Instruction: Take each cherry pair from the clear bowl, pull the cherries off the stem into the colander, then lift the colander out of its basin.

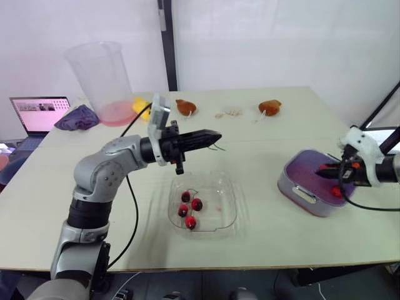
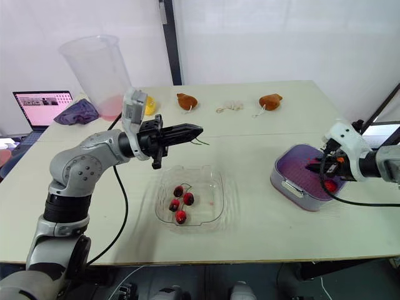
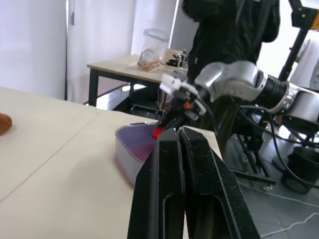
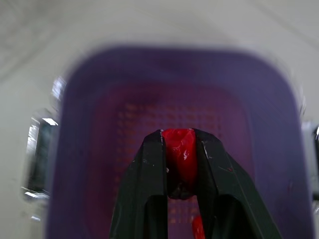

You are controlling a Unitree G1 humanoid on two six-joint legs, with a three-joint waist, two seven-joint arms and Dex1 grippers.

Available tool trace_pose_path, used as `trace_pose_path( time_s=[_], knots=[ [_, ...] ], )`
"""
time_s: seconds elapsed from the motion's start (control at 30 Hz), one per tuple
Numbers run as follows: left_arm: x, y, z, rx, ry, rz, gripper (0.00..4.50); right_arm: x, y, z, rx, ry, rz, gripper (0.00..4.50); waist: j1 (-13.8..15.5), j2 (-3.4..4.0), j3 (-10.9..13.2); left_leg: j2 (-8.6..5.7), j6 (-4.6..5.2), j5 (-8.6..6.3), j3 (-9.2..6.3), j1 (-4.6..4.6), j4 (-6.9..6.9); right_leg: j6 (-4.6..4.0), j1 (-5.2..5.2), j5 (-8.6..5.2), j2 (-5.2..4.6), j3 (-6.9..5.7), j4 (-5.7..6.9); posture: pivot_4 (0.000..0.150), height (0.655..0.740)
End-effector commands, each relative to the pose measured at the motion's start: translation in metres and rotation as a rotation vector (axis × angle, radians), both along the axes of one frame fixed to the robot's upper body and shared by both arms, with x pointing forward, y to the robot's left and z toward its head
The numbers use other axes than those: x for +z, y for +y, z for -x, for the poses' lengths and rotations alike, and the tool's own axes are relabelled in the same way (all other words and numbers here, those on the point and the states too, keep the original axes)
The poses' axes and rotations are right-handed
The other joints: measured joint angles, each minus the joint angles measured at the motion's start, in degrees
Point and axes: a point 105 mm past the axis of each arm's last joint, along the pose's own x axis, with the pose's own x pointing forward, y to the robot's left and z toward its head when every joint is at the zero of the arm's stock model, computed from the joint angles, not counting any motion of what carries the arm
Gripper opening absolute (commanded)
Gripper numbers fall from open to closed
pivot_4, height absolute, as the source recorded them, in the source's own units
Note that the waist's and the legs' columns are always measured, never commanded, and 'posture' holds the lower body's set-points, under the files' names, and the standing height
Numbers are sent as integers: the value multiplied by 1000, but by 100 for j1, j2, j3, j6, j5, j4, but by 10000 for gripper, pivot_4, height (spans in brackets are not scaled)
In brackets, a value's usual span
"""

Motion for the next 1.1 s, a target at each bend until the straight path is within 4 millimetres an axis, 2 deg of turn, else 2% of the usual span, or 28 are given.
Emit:
trace_pose_path(
  time_s=[0.03, 0.07, 0.2, 0.27, 0.4, 0.5, 0.6, 0.63, 0.67, 0.73, 0.87, 0.97, 1.1],
  knots=[
    [11, 4, 7, 11, -58, 25, 0, -3, -4, -4, 10, -6, 32, 12780, 13, 0, 0, 1, 0, 0, 0, 0, 0, 0, 0, 0, 0, 0, 0, 1500, 7400],
    [10, 5, 8, 13, -58, 24, 0, -5, -4, -5, 9, 1, 28, 15663, 16, 0, 0, 0, 0, 0, 0, 0, 0, 0, 0, 0, -1, 0, 0, 1500, 7400],
    [10, 7, 9, 29, -61, 18, 0, 3, -5, -9, 0, -31, 42, 34655, 39, 0, 0, -3, 0, 0, 0, -1, 4, 0, 0, 0, -2, 2, -1, 1500, 7400],
    [9, 9, 9, 38, -60, 18, 0, 13, -3, -9, 6, -45, 28, 44819, 36, 0, 0, -3, 0, 0, -1, -1, 5, 0, 1, 0, -2, 2, -1, 1500, 7400],
    [7, 12, 9, 62, -61, 5, 0, 45, 17, 0, 78, -61, -46, 44819, 34, 1, 0, 0, 0, 0, -1, -1, 2, 0, 0, 0, 0, 2, -1, 1500, 7400],
    [5, 20, 8, 90, -50, -6, 0, 79, 46, 8, 194, -135, -145, 44819, 27, 1, 0, 0, 0, 0, -1, -1, 2, 0, 0, 0, -1, 2, -2, 1500, 7400],
    [0, 33, 5, 137, -24, -31, 0, 115, 88, 23, 375, -195, -339, 44819, 18, 1, 0, 3, 0, 0, -1, -1, -2, 0, 0, 0, 1, 2, -4, 1500, 7400],
    [-4, 43, 3, 174, 1, -38, 0, 126, 109, 34, 481, -197, -404, 44819, 17, 1, 0, 6, -1, 0, -1, 0, -2, 0, 0, 0, 2, 2, -4, 1500, 7400],
    [-7, 50, 1, 198, 18, -43, 0, 132, 122, 42, 548, -192, -439, 44819, 20, 1, 0, 7, -1, 0, -2, 0, -5, 0, 0, 0, 3, 2, -5, 1500, 7400],
    [-17, 68, -2, 258, 73, -30, 0, 139, 145, 58, 669, -152, -498, 44819, 29, 0, 0, 10, -1, 0, -4, -1, -5, 0, 0, 0, 4, 0, -8, 1500, 7400],
    [-56, 109, -4, 408, 207, -33, 0, 138, 179, 68, 801, -132, -513, 44819, 31, 0, 0, 8, 0, -1, -5, -1, -3, -1, 1, 0, 1, 0, -8, 1500, 7400],
    [-69, 132, 2, 472, 282, 6, 0, 136, 191, 70, 838, -128, -516, 44819, 98, -7, 4, 6, 0, -1, -15, -6, 5, -1, 1, 0, 0, -2, -4, 1500, 7400],
    [-111, 174, 12, 615, 543, 66, 0, 126, 207, 60, 822, -150, -500, 44819, 106, -6, 3, 5, 0, -1, -13, -6, 1, -1, -4, 0, -1, 0, -4, 1500, 7400]
  ],
)
